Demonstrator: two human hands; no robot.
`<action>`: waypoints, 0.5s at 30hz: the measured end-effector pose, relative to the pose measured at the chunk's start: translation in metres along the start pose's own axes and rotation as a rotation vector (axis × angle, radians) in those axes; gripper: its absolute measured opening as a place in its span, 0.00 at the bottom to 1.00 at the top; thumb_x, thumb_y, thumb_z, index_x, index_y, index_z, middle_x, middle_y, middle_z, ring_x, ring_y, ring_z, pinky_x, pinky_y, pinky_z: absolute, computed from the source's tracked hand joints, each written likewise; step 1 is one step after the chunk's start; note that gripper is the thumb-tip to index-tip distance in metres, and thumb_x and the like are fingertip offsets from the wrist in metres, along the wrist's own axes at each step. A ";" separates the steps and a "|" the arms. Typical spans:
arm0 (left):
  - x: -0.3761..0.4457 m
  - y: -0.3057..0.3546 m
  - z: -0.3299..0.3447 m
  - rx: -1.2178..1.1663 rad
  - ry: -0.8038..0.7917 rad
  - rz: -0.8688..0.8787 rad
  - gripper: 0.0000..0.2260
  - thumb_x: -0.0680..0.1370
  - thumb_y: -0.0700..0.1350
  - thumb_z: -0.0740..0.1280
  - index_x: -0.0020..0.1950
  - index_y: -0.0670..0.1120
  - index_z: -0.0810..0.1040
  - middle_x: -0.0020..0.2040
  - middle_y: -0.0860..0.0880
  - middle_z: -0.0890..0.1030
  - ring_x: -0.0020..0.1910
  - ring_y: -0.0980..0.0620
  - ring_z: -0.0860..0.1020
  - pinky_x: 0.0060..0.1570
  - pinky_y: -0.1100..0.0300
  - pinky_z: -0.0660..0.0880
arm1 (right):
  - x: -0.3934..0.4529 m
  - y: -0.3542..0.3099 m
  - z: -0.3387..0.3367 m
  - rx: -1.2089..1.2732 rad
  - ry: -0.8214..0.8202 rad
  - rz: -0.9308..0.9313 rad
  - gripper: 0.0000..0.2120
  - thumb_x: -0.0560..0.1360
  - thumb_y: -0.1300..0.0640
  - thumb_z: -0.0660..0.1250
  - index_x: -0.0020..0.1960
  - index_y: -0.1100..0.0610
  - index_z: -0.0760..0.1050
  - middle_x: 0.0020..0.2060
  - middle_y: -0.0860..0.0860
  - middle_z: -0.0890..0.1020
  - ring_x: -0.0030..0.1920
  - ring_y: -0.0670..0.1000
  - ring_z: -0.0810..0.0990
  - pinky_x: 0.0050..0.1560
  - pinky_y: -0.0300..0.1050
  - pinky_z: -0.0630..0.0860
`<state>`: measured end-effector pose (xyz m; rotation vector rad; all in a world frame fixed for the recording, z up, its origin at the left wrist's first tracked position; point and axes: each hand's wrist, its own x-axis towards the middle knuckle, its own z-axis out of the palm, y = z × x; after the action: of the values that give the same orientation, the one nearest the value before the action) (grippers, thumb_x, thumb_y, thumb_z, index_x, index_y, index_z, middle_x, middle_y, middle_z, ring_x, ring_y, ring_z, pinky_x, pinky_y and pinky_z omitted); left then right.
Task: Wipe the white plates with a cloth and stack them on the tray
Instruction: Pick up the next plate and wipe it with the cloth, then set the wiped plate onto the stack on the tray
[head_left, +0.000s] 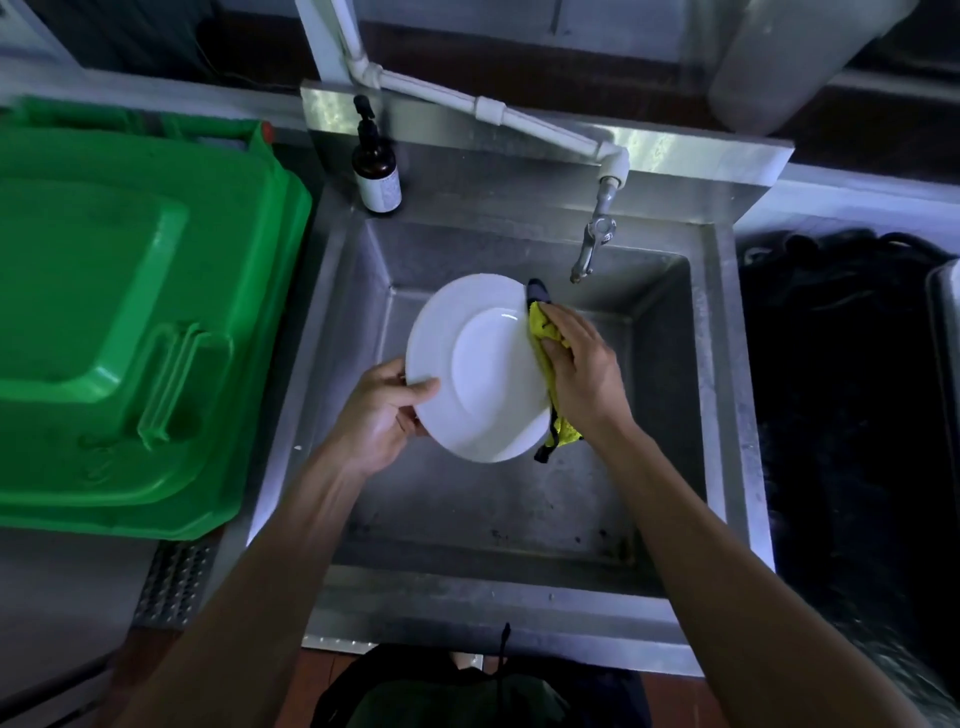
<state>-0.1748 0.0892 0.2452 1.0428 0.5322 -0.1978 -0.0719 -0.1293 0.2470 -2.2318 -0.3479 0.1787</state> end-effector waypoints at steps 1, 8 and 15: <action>0.000 0.002 0.003 0.060 -0.012 -0.012 0.16 0.69 0.39 0.71 0.57 0.47 0.84 0.55 0.43 0.85 0.51 0.40 0.84 0.41 0.43 0.83 | 0.001 -0.003 -0.003 -0.025 0.007 -0.021 0.19 0.81 0.62 0.62 0.72 0.54 0.74 0.70 0.50 0.75 0.68 0.52 0.74 0.68 0.43 0.69; 0.000 0.009 0.041 0.349 -0.106 -0.020 0.13 0.76 0.32 0.70 0.53 0.49 0.84 0.48 0.47 0.87 0.45 0.46 0.85 0.36 0.54 0.81 | 0.004 -0.024 -0.010 -0.199 0.029 -0.177 0.18 0.81 0.57 0.62 0.70 0.50 0.75 0.69 0.49 0.76 0.66 0.56 0.75 0.61 0.59 0.74; 0.007 0.010 0.067 0.390 -0.051 0.040 0.11 0.78 0.33 0.68 0.57 0.45 0.82 0.51 0.45 0.86 0.49 0.44 0.85 0.44 0.46 0.82 | -0.010 -0.032 -0.005 -0.239 0.053 -0.236 0.17 0.80 0.53 0.60 0.67 0.48 0.77 0.67 0.47 0.77 0.64 0.54 0.75 0.57 0.58 0.75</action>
<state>-0.1434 0.0372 0.2755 1.4226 0.4349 -0.2995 -0.0860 -0.1168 0.2751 -2.4012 -0.6271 -0.0505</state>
